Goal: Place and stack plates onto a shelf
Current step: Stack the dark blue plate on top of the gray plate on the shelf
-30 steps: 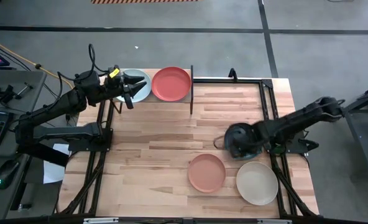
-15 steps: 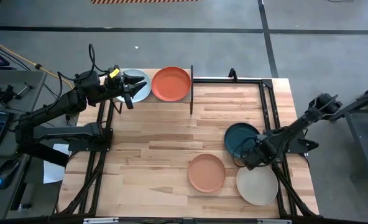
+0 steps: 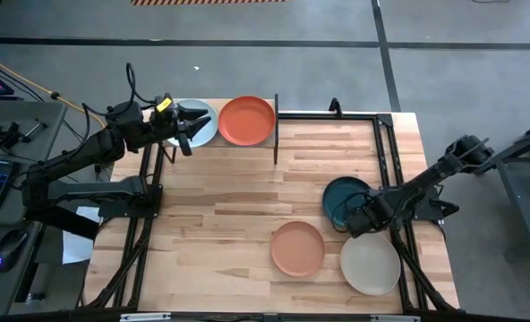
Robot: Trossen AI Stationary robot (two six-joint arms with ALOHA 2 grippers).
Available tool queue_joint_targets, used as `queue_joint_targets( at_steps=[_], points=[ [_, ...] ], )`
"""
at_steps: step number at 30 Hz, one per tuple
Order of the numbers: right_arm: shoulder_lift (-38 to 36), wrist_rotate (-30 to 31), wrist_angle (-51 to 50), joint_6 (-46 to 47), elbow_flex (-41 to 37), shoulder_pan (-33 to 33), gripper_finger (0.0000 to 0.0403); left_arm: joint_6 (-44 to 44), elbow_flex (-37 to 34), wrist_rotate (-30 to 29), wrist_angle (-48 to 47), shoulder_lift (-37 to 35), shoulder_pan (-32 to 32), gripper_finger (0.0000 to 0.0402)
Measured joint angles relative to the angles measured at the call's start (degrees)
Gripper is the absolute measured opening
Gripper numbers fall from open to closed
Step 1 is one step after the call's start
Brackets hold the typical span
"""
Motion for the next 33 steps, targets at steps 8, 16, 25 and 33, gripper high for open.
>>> queue_joint_targets(
  at_steps=[8,16,25,33],
  points=[
    [0.0,-2.8,1.8,0.0,-3.8,-2.0,0.0172,-0.5,0.0,0.0,0.0,0.0,0.0,0.0111],
    [0.0,-0.4,2.4,-1.0,-5.5,-4.4,0.0172,0.2,0.0,-0.3,0.0,0.0,0.0,0.0111],
    [-0.3,0.7,5.0,-2.1,-8.2,-8.6,0.0105,0.5,0.0,-0.6,2.7,-0.4,0.1,0.0111],
    [-2.9,5.4,4.1,-4.4,-8.1,-9.5,0.001,1.1,0.0,-0.7,5.6,-1.0,0.1,0.0111]
  ],
)
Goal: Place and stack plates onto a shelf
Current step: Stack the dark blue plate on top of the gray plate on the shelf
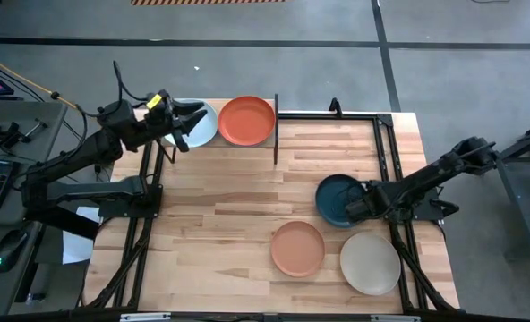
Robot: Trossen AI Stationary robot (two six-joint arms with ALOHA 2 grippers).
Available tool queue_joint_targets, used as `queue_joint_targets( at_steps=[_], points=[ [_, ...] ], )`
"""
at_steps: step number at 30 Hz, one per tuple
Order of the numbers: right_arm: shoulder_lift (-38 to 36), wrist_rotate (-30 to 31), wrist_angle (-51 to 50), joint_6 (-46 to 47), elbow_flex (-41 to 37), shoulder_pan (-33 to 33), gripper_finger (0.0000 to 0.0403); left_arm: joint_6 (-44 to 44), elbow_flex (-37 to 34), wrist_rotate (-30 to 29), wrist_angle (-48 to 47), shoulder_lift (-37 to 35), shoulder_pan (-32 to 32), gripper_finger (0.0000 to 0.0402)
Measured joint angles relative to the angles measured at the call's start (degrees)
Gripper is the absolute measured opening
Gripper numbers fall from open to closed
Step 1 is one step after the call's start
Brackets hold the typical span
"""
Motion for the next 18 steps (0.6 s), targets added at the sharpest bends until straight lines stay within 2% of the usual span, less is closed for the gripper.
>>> queue_joint_targets(
  at_steps=[4,9,13,18],
  points=[
    [-3.1,2.6,-1.7,-0.8,1.3,0.0,0.0002,2.1,2.2,-0.1,-1.8,-1.0,0.0,0.0111],
    [-7.5,8.6,-5.3,-3.8,5.6,0.0,0.0001,6.9,8.3,-3.9,-9.1,-1.9,0.0,0.0111],
    [-9.8,11.8,-8.2,-9.4,11.1,0.0,0.0001,9.2,11.8,-5.8,-13.0,-2.0,0.0,0.0111],
    [-9.8,16.0,-10.3,-17.7,18.2,-0.6,0.0,8.7,12.2,-5.8,-14.8,-2.5,0.0,0.0111]
  ],
)
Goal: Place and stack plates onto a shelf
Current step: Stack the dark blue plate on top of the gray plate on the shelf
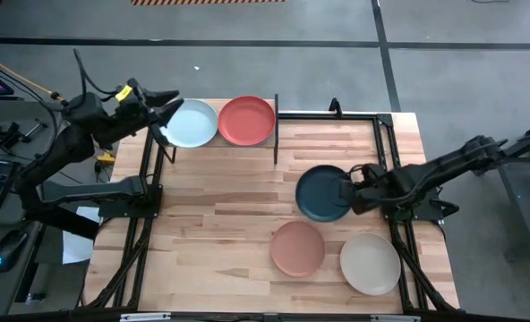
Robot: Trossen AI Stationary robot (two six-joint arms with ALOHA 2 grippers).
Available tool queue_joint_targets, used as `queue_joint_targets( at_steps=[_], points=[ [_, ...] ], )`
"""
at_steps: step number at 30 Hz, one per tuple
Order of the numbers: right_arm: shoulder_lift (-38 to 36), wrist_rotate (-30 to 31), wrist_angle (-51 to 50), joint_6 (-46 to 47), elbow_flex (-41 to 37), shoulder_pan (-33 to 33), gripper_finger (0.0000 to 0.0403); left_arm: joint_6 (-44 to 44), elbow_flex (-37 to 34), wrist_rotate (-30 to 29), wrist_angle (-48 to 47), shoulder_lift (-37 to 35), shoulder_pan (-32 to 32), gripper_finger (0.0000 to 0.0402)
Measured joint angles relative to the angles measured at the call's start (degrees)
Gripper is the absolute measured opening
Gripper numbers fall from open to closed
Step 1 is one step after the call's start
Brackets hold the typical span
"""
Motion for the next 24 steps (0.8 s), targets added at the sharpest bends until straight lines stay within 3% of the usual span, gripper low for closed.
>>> queue_joint_targets(
  at_steps=[5,10,14,19,24],
  points=[
    [0.0,3.5,0.0,-10.6,6.5,-1.0,0.0,-0.4,0.0,0.0,-1.8,0.3,0.0,0.0111],
    [0.0,1.2,5.8,-29.5,11.9,-2.6,0.0,-1.6,0.0,0.1,-1.5,0.9,0.0,0.0111],
    [1.0,-1.5,17.8,-42.5,12.5,-6.4,0.0,-3.6,0.0,0.1,-1.2,1.3,0.0,0.0111],
    [7.2,-3.4,37.8,-57.1,12.5,-14.9,0.0,-7.1,-0.6,3.0,4.5,1.9,0.0,0.0111],
    [16.2,-5.2,61.9,-63.7,13.3,-23.4,0.0,-10.7,-2.0,5.2,13.8,2.4,-0.1,0.0111]
  ],
)
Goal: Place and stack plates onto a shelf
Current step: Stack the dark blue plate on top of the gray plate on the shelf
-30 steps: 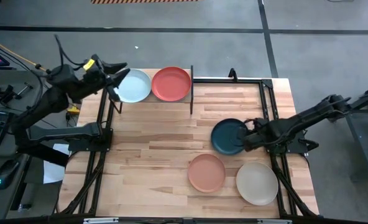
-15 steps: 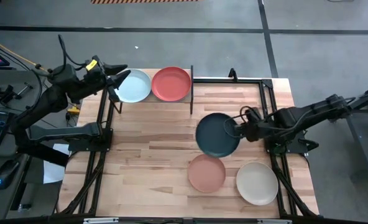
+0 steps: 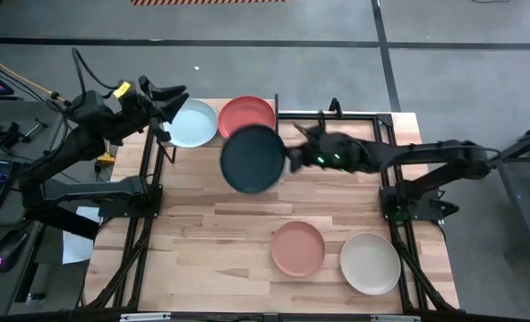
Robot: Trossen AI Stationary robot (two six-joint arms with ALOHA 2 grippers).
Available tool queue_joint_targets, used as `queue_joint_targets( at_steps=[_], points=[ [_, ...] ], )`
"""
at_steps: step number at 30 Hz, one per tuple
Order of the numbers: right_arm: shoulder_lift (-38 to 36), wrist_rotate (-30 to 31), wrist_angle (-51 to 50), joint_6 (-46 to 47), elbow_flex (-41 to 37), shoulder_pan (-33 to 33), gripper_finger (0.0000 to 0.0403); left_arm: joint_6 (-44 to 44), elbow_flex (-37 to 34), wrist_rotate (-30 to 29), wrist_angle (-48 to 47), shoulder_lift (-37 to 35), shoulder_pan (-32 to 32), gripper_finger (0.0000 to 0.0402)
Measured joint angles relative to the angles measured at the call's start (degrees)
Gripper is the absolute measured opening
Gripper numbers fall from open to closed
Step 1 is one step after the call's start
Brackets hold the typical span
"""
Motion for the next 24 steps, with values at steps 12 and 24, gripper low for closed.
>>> queue_joint_targets(
  at_steps=[12,24],
  points=[
    [29.6,-5.4,2.7,-4.0,28.7,-12.0,0.0,0.3,0.0,-0.3,8.3,3.2,0.0,0.0111],
    [56.4,-9.7,-7.5,2.4,61.4,-13.8,0.0,-1.6,0.0,-0.5,8.9,4.2,0.0,0.0111]
  ],
)
